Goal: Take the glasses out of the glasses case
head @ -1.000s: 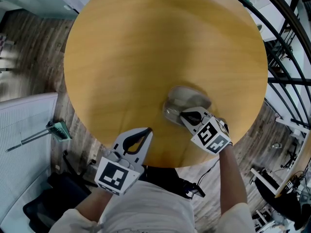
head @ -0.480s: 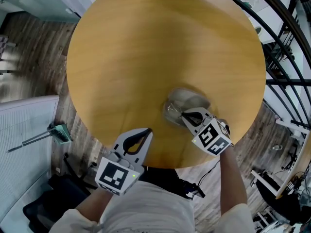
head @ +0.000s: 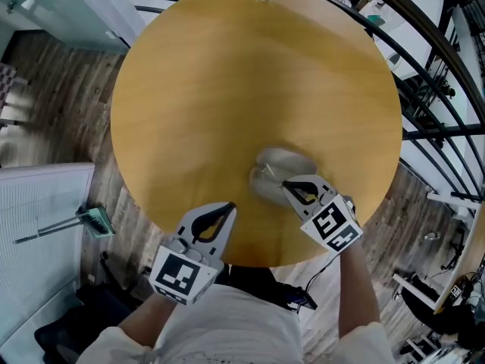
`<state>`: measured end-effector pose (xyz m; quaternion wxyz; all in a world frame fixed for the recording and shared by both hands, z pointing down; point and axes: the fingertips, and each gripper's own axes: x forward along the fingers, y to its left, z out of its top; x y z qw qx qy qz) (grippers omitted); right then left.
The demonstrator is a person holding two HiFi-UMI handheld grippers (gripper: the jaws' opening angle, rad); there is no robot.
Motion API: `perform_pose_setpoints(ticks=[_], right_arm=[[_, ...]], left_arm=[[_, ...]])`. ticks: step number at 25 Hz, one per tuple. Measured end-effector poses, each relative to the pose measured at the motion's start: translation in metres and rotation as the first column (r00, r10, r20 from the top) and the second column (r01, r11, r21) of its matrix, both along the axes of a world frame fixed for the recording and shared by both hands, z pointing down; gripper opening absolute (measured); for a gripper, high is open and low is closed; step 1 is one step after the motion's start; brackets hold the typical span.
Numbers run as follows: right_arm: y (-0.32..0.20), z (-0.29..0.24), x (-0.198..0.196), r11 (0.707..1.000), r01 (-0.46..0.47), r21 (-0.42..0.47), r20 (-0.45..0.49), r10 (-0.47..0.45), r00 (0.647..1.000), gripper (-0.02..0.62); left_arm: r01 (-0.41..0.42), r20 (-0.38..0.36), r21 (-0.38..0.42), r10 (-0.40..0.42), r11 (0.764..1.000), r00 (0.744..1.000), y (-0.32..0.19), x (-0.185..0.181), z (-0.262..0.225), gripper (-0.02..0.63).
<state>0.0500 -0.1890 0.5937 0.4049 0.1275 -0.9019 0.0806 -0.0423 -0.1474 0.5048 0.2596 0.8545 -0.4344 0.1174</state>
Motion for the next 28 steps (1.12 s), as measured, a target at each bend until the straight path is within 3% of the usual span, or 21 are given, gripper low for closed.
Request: perform_pose_setpoints(ticks=[11, 22, 28], right_arm=[[0.019, -0.096, 0.017, 0.975, -0.207, 0.084, 0.189, 0.189, 0.964, 0.028], [0.061, -0.187, 0.049, 0.907, -0.401, 0.127, 0.41, 0.32, 0.854, 0.028], [0.081, -0.212, 0.059, 0.871, -0.47, 0.144, 0.476, 0.356, 0.804, 0.029]], left_arm=[[-0.024, 0.02, 0.087, 0.023, 0.996, 1.0, 0.014, 0.004, -0.045, 0.025], [-0.075, 0.046, 0.189, 0.067, 0.979, 0.997, 0.04, 0.027, -0.095, 0.023], [-0.102, 0.049, 0.225, 0.093, 0.969, 0.994, 0.054, 0.033, -0.115, 0.023]])
